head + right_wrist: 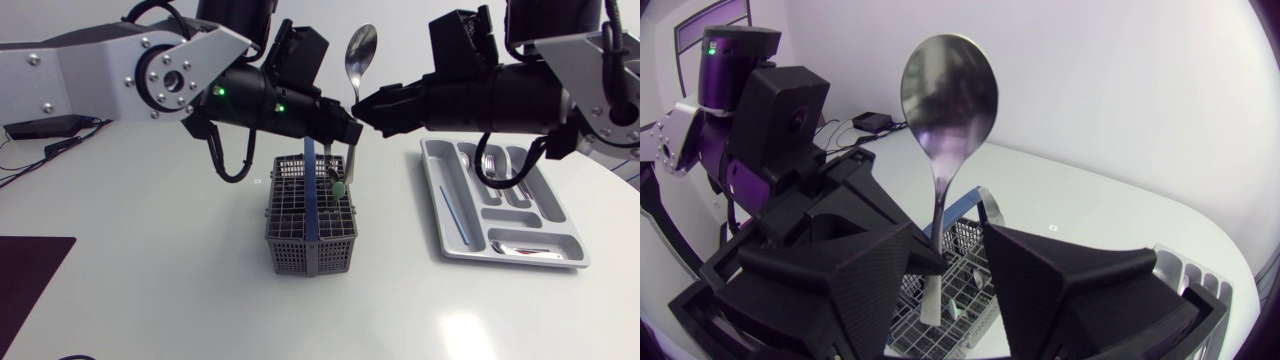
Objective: Unload the cutlery basket into the drawer organizer.
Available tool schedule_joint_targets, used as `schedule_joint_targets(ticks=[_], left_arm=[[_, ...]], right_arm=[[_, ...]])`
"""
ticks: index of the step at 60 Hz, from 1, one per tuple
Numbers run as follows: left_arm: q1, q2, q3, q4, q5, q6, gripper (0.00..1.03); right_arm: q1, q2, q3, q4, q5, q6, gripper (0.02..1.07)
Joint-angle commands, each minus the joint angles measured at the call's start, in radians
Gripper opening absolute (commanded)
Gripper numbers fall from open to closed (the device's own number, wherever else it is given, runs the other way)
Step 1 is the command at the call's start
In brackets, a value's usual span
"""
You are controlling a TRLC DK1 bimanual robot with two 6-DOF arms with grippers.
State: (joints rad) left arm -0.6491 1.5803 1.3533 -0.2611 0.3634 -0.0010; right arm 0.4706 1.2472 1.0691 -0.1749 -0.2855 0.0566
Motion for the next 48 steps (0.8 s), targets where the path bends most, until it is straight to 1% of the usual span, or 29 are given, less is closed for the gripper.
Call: schedule_joint_targets(ticks=[1,13,21,28,29,32,35,37,39,48], left_arm=[[0.005,0.018,0.04,0.002,0.016,-0.019,0.21],[0.005,0.017,0.04,0.0,0.025,-0.021,0.21],[0.005,0.017,0.038,0.0,0.026,-0.021,0.21],[0.006,0.017,0.038,0.0,0.028,-0.021,0.21],[0.006,0.017,0.037,0.0,0.028,-0.021,0.21],[0.006,0.017,0.037,0.0,0.028,-0.021,0.21],[0.008,0.018,0.037,0.0,0.028,-0.021,0.21],[0.008,0.017,0.037,0.0,0.028,-0.021,0.21],[0.008,0.018,0.035,0.002,0.028,-0.021,0.21],[0.011,0.018,0.033,0.002,0.028,-0.021,0.21]], right_arm=[[0.01,0.026,0.035,0.015,0.012,0.032,0.52],[0.016,0.051,0.057,0.018,0.026,0.034,0.52],[0.022,0.064,0.061,0.025,0.026,0.035,0.47],[0.03,0.07,0.06,0.031,0.035,0.034,0.46],[0.031,0.07,0.058,0.031,0.035,0.034,0.44],[0.033,0.07,0.057,0.034,0.035,0.034,0.42],[0.033,0.07,0.054,0.035,0.035,0.032,0.38],[0.033,0.07,0.054,0.038,0.035,0.032,0.37],[0.033,0.07,0.052,0.04,0.035,0.031,0.32],[0.033,0.067,0.048,0.043,0.034,0.028,0.19]])
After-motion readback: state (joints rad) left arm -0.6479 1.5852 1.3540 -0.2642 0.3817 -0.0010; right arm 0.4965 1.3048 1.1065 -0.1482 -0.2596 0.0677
